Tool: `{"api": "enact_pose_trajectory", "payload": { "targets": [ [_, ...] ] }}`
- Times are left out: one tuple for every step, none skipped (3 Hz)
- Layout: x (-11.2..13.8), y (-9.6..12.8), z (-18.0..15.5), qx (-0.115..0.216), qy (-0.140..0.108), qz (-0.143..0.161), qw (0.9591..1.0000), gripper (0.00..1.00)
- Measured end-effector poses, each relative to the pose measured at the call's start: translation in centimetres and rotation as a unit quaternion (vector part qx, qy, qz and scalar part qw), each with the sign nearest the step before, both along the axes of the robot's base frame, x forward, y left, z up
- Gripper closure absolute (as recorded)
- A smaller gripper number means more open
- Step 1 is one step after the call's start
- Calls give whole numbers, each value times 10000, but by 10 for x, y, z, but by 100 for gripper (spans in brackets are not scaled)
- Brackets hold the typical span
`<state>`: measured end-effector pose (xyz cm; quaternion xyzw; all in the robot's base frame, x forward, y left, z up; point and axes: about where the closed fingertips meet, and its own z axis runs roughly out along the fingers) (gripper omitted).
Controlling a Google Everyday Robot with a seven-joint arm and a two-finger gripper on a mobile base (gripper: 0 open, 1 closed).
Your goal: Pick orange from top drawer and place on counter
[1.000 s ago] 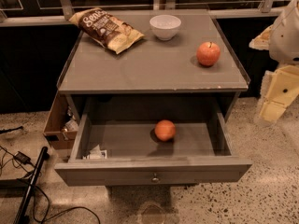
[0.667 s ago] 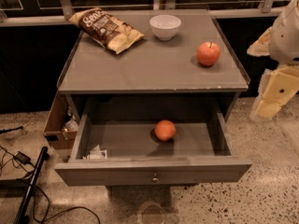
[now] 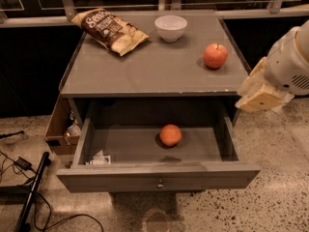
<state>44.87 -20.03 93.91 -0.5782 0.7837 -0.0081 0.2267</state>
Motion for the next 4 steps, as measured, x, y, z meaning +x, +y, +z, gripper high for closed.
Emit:
{"api": "enact_pose_trajectory", "payload": {
  "targets": [
    [12, 17, -36, 587, -229, 68, 9980, 86],
    [32, 32, -76, 1134, -483, 90, 9923, 100],
    [45, 32, -70, 1183, -778, -1, 9899, 100],
    [40, 28, -102, 1213, -707, -7, 9901, 100]
  ]
}}
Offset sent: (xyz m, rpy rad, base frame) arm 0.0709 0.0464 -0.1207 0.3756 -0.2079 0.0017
